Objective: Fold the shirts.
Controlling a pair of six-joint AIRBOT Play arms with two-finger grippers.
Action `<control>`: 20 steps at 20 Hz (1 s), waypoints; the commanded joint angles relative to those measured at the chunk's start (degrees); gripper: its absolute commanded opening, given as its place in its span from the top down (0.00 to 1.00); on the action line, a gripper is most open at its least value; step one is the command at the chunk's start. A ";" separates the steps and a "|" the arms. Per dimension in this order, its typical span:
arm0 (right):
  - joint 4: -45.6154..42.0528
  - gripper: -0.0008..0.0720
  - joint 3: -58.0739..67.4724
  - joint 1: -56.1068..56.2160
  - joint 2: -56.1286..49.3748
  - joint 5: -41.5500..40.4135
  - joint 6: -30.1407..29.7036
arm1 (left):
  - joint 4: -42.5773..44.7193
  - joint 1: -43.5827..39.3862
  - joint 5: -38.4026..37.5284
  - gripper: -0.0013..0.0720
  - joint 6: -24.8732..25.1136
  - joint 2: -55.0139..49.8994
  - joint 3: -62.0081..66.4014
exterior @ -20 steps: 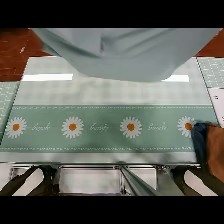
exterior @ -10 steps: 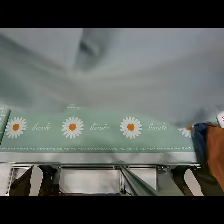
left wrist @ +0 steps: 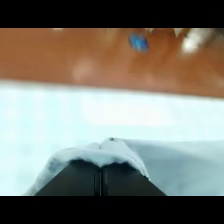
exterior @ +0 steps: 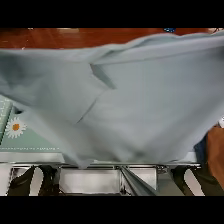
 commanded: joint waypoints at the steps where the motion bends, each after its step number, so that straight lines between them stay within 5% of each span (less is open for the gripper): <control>1: 7.67 0.96 -9.57 0.07 -9.01 -4.11 -5.20 | 1.11 -6.45 8.96 0.94 -0.26 -5.90 -17.27; 6: 19.65 0.96 -9.03 0.07 -29.73 -13.16 -8.79 | -0.76 -15.63 29.20 0.94 -0.09 -28.61 -18.29; 11: 22.97 0.96 -1.01 3.21 -47.63 -17.16 -7.32 | -4.37 -18.84 29.70 0.94 -0.28 -50.27 -2.97; 12: 23.82 0.88 0.55 3.82 -50.01 -17.77 -6.97 | -4.57 -19.08 28.20 0.94 -0.28 -52.83 -0.31; 13: 25.88 0.56 1.95 3.98 -51.98 -18.10 -6.56 | -4.50 -19.04 25.70 0.82 -0.28 -55.01 2.45; 14: 27.89 0.42 3.19 3.69 -53.07 -17.79 -6.32 | -3.76 -18.25 21.73 0.43 -0.26 -56.52 5.33; 15: 28.41 0.42 4.39 2.34 -53.27 -17.00 -5.90 | -1.79 -16.63 16.76 0.29 -0.28 -57.27 8.17; 20: 23.30 0.42 8.02 -10.97 -50.05 0.20 -5.51 | 16.44 -2.51 -8.72 0.29 -7.52 -54.45 14.25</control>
